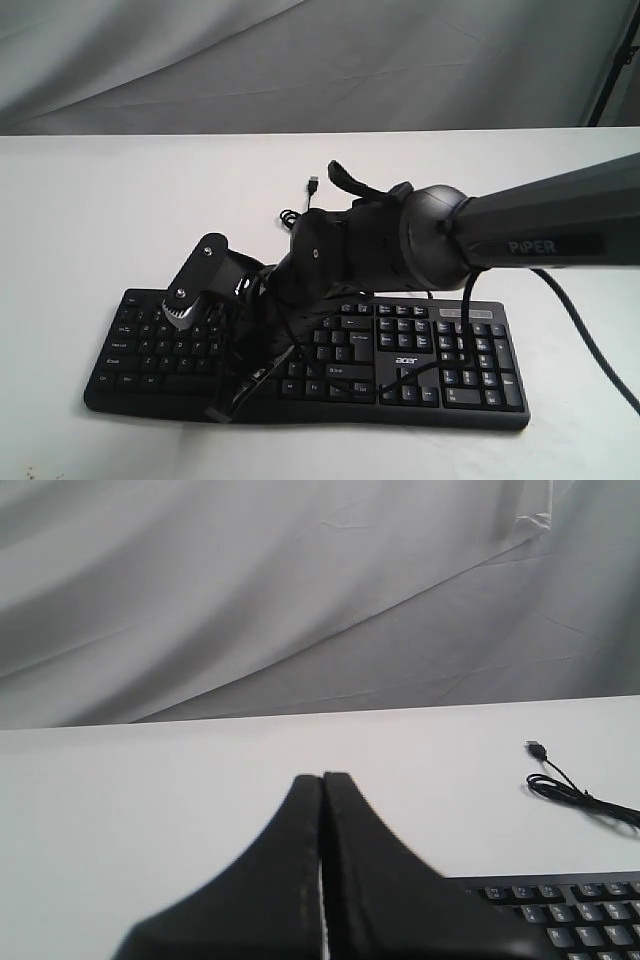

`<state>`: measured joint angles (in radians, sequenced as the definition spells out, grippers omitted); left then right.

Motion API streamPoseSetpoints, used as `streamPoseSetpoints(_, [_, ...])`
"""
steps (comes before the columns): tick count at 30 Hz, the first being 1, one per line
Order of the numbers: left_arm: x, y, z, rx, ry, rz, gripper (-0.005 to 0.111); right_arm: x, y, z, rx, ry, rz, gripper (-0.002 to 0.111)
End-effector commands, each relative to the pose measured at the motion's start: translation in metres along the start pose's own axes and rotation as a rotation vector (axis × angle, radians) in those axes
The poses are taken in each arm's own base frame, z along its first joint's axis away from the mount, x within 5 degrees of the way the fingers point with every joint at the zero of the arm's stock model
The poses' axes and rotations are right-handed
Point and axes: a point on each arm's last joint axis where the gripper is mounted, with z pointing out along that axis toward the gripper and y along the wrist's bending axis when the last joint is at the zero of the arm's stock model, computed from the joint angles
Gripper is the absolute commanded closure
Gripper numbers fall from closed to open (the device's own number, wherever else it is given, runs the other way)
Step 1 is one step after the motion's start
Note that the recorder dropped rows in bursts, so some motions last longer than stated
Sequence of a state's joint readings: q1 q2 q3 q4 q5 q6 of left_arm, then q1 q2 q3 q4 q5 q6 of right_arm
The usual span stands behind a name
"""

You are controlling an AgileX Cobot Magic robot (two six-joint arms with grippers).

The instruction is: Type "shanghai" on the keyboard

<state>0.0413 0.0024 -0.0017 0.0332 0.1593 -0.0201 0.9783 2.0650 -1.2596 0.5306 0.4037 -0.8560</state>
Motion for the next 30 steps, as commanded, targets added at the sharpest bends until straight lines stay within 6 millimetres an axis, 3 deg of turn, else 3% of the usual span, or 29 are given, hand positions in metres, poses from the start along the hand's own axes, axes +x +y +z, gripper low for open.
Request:
streamPoseSetpoints(1, [0.0,0.0,0.0,0.007,-0.007,-0.002,0.107,0.002,0.0,0.001,-0.002,0.001,0.006,0.108])
streamPoseSetpoints(13, [0.0,0.0,0.0,0.007,-0.007,-0.002,0.107,0.006,0.001,0.007,-0.016,0.021,0.016,0.108])
streamPoseSetpoints(21, [0.0,0.0,0.0,0.007,-0.007,-0.002,0.107,-0.024,-0.005,-0.013,0.003,-0.059,-0.021,0.108])
streamPoseSetpoints(30, [0.0,0.0,0.0,0.007,-0.007,-0.002,0.107,-0.024,-0.01,0.004,0.014,-0.053,-0.034,0.108])
